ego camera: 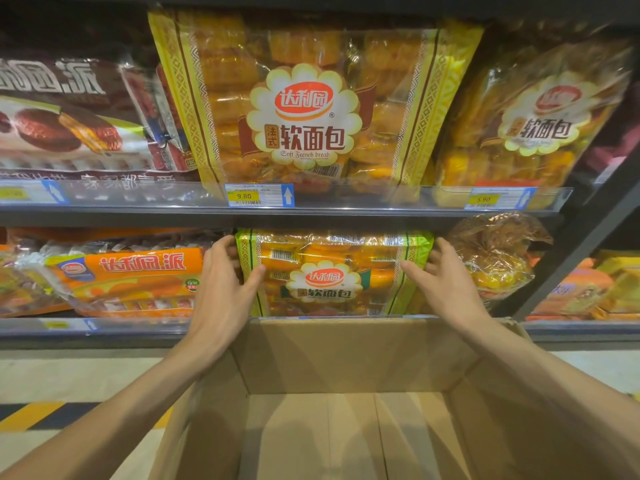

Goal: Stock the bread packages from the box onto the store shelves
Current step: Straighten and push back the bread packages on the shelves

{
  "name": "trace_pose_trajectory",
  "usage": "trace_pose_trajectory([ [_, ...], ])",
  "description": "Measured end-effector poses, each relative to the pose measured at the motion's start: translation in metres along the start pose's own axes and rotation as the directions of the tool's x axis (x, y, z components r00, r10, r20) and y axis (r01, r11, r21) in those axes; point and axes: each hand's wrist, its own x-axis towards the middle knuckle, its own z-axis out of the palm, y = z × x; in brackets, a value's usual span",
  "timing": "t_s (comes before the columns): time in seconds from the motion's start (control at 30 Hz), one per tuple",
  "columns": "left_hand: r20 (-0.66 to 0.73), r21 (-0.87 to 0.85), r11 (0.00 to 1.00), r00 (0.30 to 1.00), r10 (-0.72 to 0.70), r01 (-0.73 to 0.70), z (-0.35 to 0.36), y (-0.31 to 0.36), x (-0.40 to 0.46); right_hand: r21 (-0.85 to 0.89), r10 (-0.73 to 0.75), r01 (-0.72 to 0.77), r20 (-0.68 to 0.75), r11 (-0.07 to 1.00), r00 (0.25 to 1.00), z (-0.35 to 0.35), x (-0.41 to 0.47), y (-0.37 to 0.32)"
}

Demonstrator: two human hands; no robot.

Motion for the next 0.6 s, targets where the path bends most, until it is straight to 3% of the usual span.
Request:
trace_pose_trajectory([
  [0.33,0.017,0.12,0.986,0.993,0.115,-0.116,-0.019,0.01,-0.023,-0.003,-0.026,0.026,0.02,1.0,0.999,-0.011,-0.014,-0.003],
  [0.6,0.147,0.251,0.926,0.957,0.251,-0.282,-0.024,0.017,-0.042,-0.127,-0.102,0.103,0.012,0.987,0.995,-0.022,-0.038,-0.009],
])
